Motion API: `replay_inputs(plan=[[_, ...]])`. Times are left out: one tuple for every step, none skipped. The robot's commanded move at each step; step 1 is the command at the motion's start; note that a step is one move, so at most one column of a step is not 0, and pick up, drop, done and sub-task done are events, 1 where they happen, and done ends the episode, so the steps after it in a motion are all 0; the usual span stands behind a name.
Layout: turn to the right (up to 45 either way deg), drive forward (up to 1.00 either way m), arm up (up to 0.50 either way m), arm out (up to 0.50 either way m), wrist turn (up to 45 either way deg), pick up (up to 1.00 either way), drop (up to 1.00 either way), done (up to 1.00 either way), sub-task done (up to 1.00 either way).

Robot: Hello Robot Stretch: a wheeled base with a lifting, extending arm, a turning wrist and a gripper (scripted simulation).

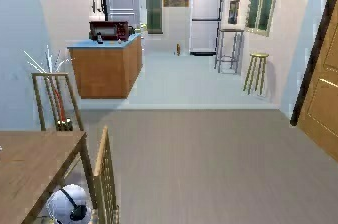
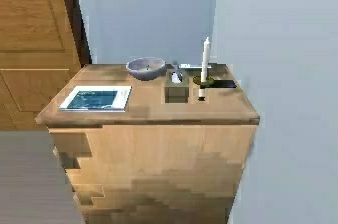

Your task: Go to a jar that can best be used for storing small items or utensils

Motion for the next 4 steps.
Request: replay_inputs(plan=[[30.0, 0.0, 0.0, 0.0, 0.0, 0.0, 0.0, 0.0, 0.0], [0.0, 0.25, 0.0, 0.0, 0.0, 0.0, 0.0, 0.0, 0.0], [-15.0, 0.0, 0.0, 0.0, 0.0, 0.0, 0.0, 0.0, 0.0], [0.0, 0.7, 0.0, 0.0, 0.0, 0.0, 0.0, 0.0, 0.0]])
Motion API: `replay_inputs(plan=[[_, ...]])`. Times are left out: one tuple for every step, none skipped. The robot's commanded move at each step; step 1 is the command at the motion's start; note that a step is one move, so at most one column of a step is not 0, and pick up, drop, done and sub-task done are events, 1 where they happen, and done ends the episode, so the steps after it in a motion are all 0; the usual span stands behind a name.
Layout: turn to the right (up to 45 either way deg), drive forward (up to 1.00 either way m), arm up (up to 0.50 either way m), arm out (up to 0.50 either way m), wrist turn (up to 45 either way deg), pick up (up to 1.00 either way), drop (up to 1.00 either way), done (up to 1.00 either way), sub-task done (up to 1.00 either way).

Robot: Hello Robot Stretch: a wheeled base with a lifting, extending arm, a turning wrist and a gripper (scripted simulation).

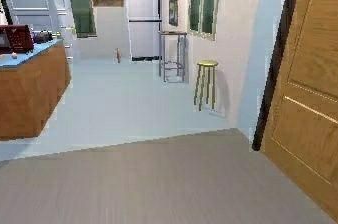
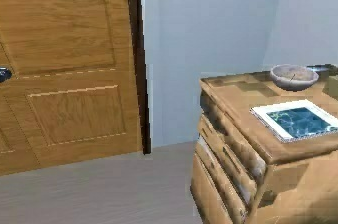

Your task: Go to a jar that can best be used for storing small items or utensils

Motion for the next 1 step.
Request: replay_inputs(plan=[[-21.0, 0.0, 0.0, 0.0, 0.0, 0.0, 0.0, 0.0, 0.0]])
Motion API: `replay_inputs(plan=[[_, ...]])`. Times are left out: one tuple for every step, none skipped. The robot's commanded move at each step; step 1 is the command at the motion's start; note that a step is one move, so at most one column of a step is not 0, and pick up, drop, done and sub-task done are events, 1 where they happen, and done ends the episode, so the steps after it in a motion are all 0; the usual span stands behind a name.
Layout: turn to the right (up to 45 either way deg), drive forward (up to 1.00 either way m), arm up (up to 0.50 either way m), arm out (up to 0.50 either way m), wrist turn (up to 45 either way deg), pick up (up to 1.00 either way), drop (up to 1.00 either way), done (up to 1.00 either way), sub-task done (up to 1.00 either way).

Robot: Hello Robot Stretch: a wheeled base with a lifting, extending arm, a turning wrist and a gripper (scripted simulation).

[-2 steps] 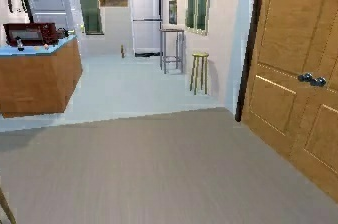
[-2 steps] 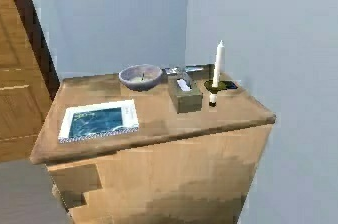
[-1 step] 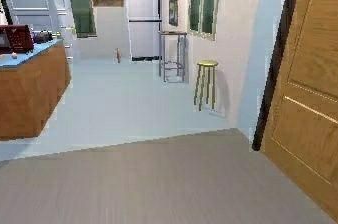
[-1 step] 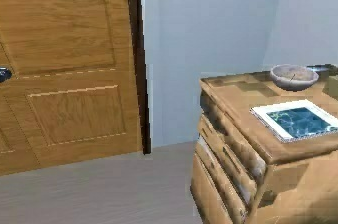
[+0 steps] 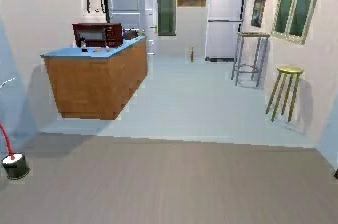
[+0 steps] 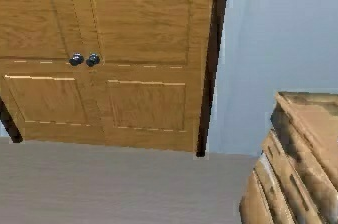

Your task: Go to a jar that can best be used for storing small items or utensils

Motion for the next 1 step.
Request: replay_inputs(plan=[[0.0, 1.0, 0.0, 0.0, 0.0, 0.0, 0.0, 0.0, 0.0]])
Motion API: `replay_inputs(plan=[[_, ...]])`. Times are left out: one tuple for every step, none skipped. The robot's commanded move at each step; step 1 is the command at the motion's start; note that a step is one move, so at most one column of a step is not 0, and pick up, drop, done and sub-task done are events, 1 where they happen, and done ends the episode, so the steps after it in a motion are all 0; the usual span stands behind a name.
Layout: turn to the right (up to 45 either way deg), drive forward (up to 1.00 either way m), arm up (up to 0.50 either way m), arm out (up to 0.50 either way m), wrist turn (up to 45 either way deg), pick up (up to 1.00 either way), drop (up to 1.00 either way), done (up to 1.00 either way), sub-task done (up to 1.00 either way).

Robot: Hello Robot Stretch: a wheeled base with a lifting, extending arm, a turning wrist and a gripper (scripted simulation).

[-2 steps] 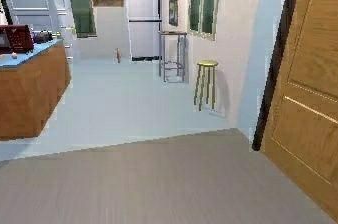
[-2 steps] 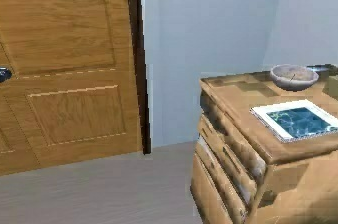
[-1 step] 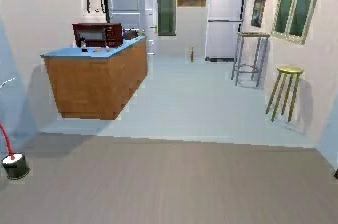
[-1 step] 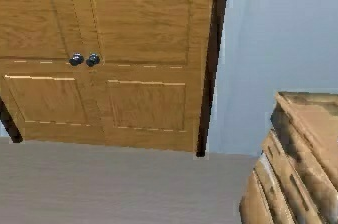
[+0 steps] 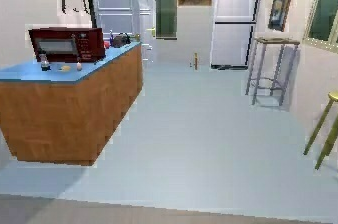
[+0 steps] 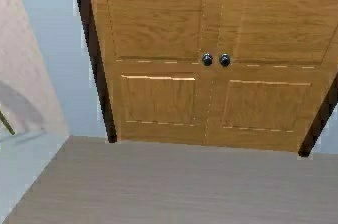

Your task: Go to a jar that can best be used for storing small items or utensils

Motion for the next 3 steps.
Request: replay_inputs(plan=[[0.0, 1.0, 0.0, 0.0, 0.0, 0.0, 0.0, 0.0, 0.0], [0.0, 1.0, 0.0, 0.0, 0.0, 0.0, 0.0, 0.0, 0.0], [0.0, 1.0, 0.0, 0.0, 0.0, 0.0, 0.0, 0.0, 0.0]])
